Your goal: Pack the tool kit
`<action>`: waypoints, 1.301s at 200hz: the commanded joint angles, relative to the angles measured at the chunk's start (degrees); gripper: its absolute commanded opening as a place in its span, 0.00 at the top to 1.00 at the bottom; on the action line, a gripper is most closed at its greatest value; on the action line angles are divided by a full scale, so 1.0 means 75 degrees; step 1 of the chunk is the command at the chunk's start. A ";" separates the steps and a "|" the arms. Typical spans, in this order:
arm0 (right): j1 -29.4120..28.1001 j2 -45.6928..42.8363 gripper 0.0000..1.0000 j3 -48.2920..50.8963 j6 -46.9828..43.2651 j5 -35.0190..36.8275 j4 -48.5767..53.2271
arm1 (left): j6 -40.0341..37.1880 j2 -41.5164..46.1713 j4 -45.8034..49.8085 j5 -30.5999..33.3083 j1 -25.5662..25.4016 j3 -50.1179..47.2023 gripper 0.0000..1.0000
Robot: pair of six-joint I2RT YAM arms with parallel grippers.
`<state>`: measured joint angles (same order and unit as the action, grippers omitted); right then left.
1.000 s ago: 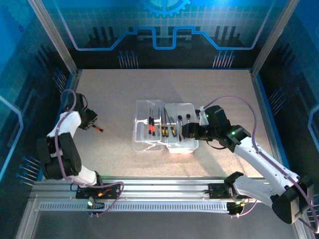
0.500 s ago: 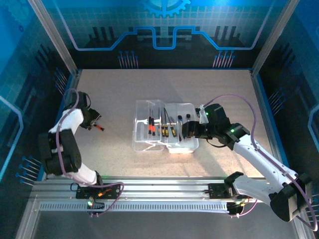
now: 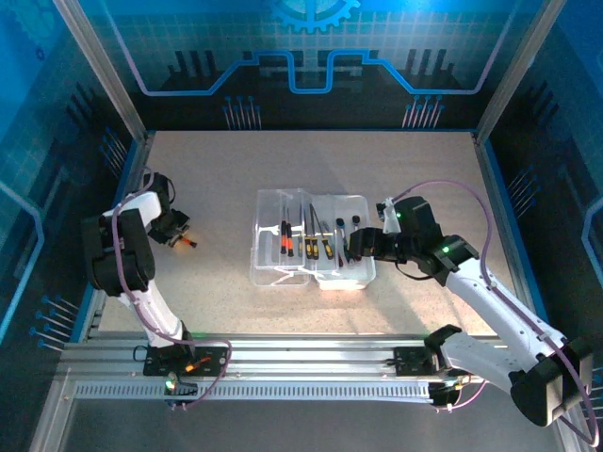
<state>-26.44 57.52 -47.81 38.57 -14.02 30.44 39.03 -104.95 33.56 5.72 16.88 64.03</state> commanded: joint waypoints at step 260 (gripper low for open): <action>0.0121 0.0115 0.43 -0.0164 0.0121 0.0077 0.0190 | 0.0011 0.4160 -0.0650 -0.0700 -0.1823 -0.1939 0.93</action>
<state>-26.17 58.39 -50.87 38.59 -13.85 32.86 39.09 -77.34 26.24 2.35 5.80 48.36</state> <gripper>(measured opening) 0.569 0.073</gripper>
